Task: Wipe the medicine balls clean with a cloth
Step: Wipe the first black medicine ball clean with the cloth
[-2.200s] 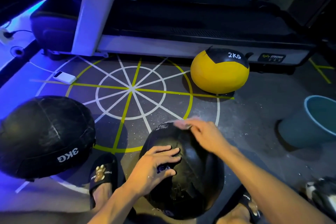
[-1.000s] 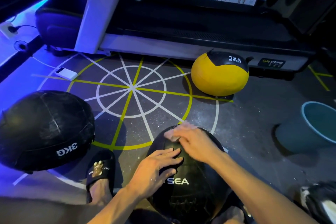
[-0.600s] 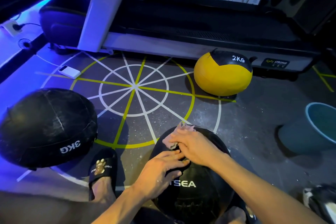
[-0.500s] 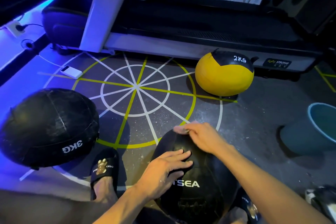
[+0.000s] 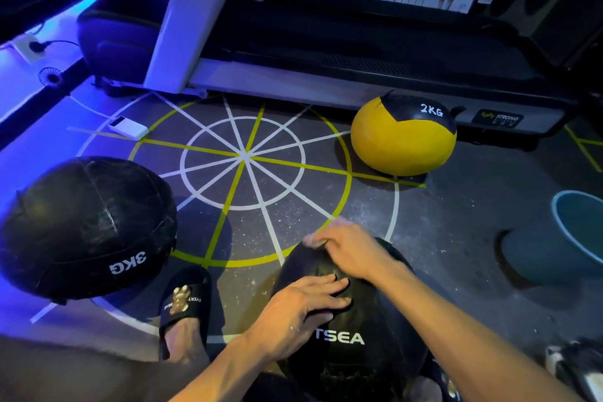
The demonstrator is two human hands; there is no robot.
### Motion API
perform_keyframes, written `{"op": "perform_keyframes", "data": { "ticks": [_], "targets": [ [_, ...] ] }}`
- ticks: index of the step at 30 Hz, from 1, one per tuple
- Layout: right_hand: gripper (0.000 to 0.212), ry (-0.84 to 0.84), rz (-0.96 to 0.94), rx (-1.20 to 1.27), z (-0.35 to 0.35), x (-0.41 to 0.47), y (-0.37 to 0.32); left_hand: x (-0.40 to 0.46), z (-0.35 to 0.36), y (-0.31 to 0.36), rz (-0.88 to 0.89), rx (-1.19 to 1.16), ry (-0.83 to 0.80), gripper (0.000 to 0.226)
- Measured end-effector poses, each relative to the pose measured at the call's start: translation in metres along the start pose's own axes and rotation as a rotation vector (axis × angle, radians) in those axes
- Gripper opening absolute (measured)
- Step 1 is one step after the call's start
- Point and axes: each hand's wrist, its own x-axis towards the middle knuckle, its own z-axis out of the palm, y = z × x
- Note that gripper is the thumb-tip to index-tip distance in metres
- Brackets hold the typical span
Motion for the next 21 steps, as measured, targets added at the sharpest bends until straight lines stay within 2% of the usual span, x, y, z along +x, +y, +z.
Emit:
{"op": "perform_keyframes", "data": {
  "ticks": [2, 3, 6, 8, 10, 12, 14, 15, 16, 18, 19, 21],
  "targets": [
    [0.045, -0.067, -0.127, 0.009, 0.003, -0.012, -0.016, 0.001, -0.001, 0.0, 0.014, 0.01, -0.013, 0.037],
    [0.044, -0.076, -0.106, 0.018, 0.001, -0.012, -0.011, 0.002, -0.001, 0.0, 0.014, 0.006, -0.027, 0.038],
    [0.036, 0.031, 0.142, 0.083, -0.007, -0.013, 0.025, 0.0, 0.003, 0.0, 0.025, 0.031, -0.038, 0.04],
    [0.033, 0.138, 0.274, 0.079, -0.011, -0.024, 0.045, -0.006, 0.0, -0.005, -0.004, 0.077, 0.088, 0.039],
    [0.033, 0.202, 0.357, 0.111, -0.01, -0.04, 0.06, -0.016, -0.005, -0.014, -0.166, 0.042, 0.294, 0.046],
    [0.034, 0.259, 0.433, 0.203, -0.004, -0.059, 0.073, -0.03, -0.008, -0.029, -0.466, -0.061, 0.442, 0.068],
    [0.036, 0.317, 0.487, 0.298, 0.0, -0.075, 0.08, -0.042, -0.01, -0.031, -0.883, -0.267, 0.432, 0.1],
    [0.036, 0.358, 0.52, 0.334, 0.002, -0.079, 0.082, -0.049, -0.007, -0.031, -1.1, -0.419, 0.364, 0.105],
    [0.036, 0.398, 0.555, 0.361, 0.003, -0.084, 0.082, -0.054, -0.003, -0.026, -1.261, -0.603, 0.256, 0.098],
    [0.035, 0.457, 0.607, 0.417, 0.005, -0.09, 0.081, -0.063, 0.007, -0.019, -1.361, -0.911, 0.074, 0.081],
    [0.035, 0.465, 0.61, 0.446, 0.006, -0.093, 0.08, -0.066, 0.013, -0.018, -1.352, -0.999, 0.047, 0.076],
    [0.038, 0.48, 0.582, 0.474, 0.008, -0.096, 0.078, -0.064, 0.02, -0.017, -1.306, -1.086, 0.095, 0.075]
  ]
}}
